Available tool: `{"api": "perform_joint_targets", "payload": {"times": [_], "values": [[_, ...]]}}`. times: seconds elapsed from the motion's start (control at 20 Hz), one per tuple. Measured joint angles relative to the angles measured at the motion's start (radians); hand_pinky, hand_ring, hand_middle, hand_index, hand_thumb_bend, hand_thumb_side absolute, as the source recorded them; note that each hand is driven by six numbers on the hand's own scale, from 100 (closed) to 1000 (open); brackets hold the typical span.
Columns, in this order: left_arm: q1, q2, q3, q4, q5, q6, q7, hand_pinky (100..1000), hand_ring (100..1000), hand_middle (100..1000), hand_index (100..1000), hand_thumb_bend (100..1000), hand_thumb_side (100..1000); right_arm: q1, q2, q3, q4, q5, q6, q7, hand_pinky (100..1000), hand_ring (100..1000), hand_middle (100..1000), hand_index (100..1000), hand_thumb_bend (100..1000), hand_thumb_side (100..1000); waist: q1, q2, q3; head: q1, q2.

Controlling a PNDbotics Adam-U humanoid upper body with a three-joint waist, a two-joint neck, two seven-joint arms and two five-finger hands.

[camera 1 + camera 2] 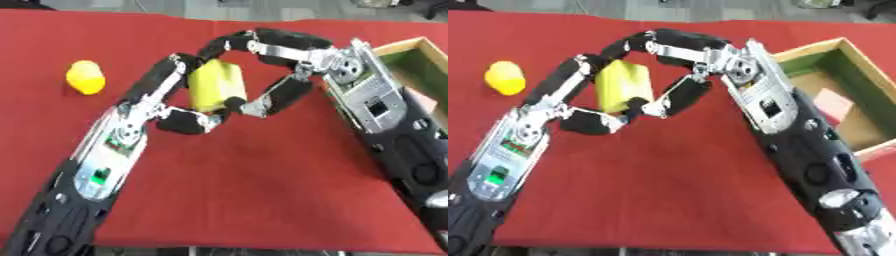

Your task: Pick up the objects with one hand, pass them to the other hand, and then place them into the box on the other side of the table.

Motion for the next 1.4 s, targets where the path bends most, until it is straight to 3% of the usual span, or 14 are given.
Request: {"api": "perform_joint_targets", "payload": {"times": [0.9,1.1,1.4], "values": [[0.005,-0.001,-0.005,-0.014,0.035,0.012,0.021,631,514,461,532,100,224,0.005,0.001,-0.006,0.000,0.033,-0.024,-0.001,1000,1000,759,967,248,161,0.002,0.000,-0.001,-0.006,0.000],[0.005,-0.001,-0.006,-0.014,0.036,0.011,0.020,632,514,461,532,100,226,0.005,0.002,-0.006,0.003,0.034,-0.030,0.005,1000,1000,728,936,222,135,0.002,0.001,-0.001,-0.006,0.000],[0.005,-0.001,-0.006,-0.014,0.041,0.006,0.016,632,513,461,536,100,226,0.005,0.007,-0.011,0.008,0.033,-0.032,0.013,993,1000,609,830,128,100,0.002,0.001,-0.001,-0.010,0.000]]}}
